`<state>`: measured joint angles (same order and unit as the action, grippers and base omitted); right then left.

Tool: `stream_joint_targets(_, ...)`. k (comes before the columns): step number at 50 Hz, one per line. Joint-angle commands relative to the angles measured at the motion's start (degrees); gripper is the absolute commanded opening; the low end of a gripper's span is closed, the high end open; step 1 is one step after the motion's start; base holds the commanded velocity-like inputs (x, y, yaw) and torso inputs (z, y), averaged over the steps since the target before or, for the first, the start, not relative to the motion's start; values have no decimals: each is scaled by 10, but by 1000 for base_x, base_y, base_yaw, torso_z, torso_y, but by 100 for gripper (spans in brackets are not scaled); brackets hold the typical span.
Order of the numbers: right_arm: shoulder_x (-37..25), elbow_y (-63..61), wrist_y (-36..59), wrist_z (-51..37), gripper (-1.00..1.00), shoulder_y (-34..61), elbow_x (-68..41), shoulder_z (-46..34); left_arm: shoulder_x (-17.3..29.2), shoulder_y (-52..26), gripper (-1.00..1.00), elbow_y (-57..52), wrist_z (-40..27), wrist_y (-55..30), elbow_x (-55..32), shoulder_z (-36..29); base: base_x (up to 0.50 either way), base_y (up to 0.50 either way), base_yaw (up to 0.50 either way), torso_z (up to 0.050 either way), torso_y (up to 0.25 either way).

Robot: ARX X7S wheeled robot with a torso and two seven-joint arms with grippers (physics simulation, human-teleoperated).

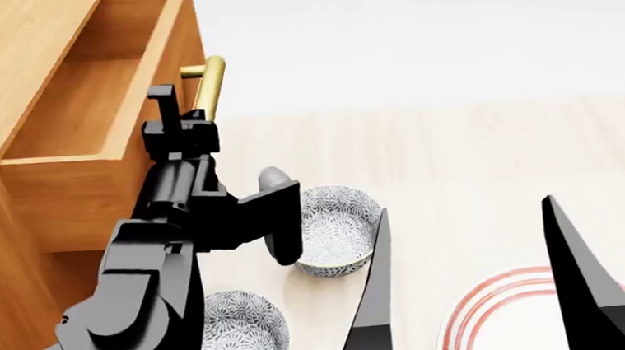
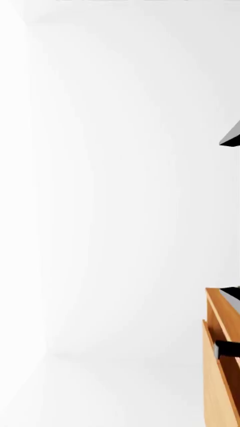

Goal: Open the top drawer of the cabinet.

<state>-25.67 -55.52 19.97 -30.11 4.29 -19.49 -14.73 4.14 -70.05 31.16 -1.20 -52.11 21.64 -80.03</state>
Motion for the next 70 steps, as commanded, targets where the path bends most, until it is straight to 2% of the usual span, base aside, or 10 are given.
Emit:
stream_joint_targets(1,7,5,-4,9,100,4,5,14,-37,-7,-100,-16,-18,10,43,-1,-14,0,0,0,0)
stream_joint_targets(18,-1,-1,-1,-1,100,11,-1,8,-32,-12,-100,-41,-18,-11,36,-4,-6,0,0,0,4)
stream_joint_targets(19,-2,-1,-2,-1,100,10,-1,8,-33,-12,100,-45,-20,-12,32,4,-13,0,0,0,0)
stream_joint_targets(29,-6,0,-5,-6,100,12,-4,4,-30,-21,100,-72,-25,-19,29,9,0,0,0,0,0)
stream_joint_targets(50,-15,0,-9,-16,100,16,-9,-2,-17,-52,100,-200,4,-72,38,23,0,0,0,0,0)
stream_joint_targets(60,-18,9,-25,-16,100,12,-4,-7,-18,-61,100,-259,22,-92,-7,115,0,0,0,0,0)
stream_joint_targets(66,-22,3,-21,-20,100,13,-8,-6,-39,-76,100,-296,54,-142,-90,257,0,0,0,0,0)
stream_joint_targets(68,-23,0,-21,-23,100,12,-9,-5,-37,-86,100,-301,55,-153,-108,274,0,0,0,0,0)
stream_joint_targets(70,-23,-1,-20,-24,100,13,-11,-5,-40,-102,100,-322,54,-188,-167,328,0,0,0,0,0)
